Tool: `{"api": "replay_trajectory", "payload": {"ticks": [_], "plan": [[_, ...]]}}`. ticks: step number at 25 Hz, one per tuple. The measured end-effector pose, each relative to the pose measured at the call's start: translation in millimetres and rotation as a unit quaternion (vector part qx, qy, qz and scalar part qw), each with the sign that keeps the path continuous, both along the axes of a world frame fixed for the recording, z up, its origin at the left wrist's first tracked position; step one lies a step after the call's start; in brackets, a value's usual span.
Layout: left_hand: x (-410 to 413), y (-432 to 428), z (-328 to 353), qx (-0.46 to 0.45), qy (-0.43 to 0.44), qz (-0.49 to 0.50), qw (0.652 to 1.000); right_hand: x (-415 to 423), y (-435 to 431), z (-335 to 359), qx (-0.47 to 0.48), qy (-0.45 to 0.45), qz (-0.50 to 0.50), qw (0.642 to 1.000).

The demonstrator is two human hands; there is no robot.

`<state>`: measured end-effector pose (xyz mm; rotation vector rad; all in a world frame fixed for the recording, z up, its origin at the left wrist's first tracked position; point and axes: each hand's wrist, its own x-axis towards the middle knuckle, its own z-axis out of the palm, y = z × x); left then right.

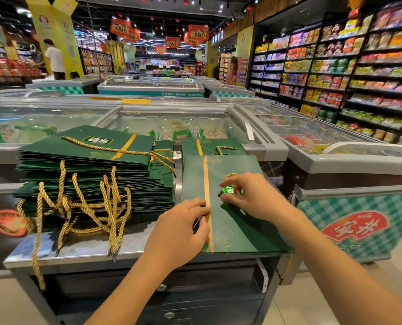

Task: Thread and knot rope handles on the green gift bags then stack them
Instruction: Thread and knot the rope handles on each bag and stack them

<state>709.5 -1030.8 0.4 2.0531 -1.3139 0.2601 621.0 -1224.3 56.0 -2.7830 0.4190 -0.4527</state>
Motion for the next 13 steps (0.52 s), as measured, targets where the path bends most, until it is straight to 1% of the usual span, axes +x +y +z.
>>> {"api": "replay_trajectory", "payload": {"ticks": [2,4,8,11,13], "plan": [[0.5,0.2,0.9,0.003,0.004,0.0,1.0,7.8,6.0,-7.2,-0.011,0.009,0.015,1.0],[1.5,0.1,1.6,-0.002,0.013,0.0,1.0,4.1,3.5,-11.2,0.008,-0.009,0.029,1.0],[5.2,-2.6,-0.8,-0.01,0.037,0.005,0.999,-32.3,-17.9,-8.6,0.096,-0.107,0.006,0.99],[4.1,-3.3,3.4,0.008,0.033,0.028,0.999,-58.0,-32.6,-13.2,0.155,-0.128,0.005,0.98],[1.8,-2.5,9.9,0.05,0.002,0.06,0.997,-65.0,-33.7,-19.1,0.199,-0.135,0.012,0.971]]}}
